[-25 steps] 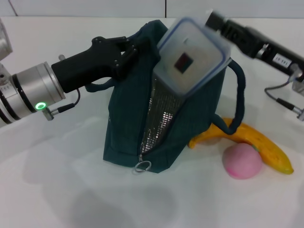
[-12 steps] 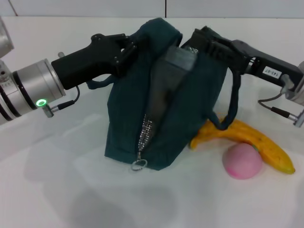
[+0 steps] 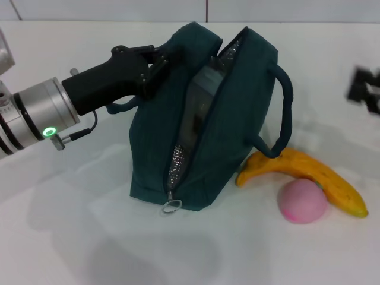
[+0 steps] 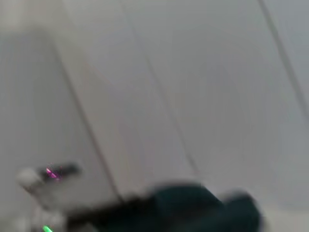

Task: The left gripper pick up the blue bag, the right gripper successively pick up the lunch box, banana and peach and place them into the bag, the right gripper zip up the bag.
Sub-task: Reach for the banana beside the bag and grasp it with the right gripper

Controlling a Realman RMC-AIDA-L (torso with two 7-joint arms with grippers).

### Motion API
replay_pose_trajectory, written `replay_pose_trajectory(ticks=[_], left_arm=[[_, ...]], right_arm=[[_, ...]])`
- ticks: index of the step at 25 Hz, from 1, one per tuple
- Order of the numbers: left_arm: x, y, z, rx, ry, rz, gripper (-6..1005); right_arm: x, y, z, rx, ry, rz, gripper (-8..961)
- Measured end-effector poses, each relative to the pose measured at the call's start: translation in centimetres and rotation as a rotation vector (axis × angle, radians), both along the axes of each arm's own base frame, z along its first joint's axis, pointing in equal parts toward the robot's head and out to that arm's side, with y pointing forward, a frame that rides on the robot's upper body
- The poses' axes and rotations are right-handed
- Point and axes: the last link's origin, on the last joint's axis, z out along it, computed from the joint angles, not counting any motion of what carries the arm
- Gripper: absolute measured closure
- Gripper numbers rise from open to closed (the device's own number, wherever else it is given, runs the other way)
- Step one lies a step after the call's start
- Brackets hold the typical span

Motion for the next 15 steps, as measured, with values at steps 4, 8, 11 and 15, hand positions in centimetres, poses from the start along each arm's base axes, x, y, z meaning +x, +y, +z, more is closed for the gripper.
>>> replay_pose_trajectory(ticks=[4,8,11,15], left_arm=[[0.0,0.0,0.0,0.0,0.0,-0.001,953],[0.0,0.0,-0.1,0.003,0.004,-0.005,953],[0.2,0.1,-0.1,0.009,0.008,-0.016,953],[0.4,0.2,-0.2,0.01,0.009,-0.021,953]], right_arm=[[1.6,-0.3,0.7,-0.02,-0.207,-0.132,357],[0.8,1.2,-0.9,-0.089,-0.355,-0.195,329],[-1.0,2.6,-2.1,-0.144,-0.521,-0.206,279],[-3.2,3.3,-2.7,-0.177,-0.616,-0.169,156]])
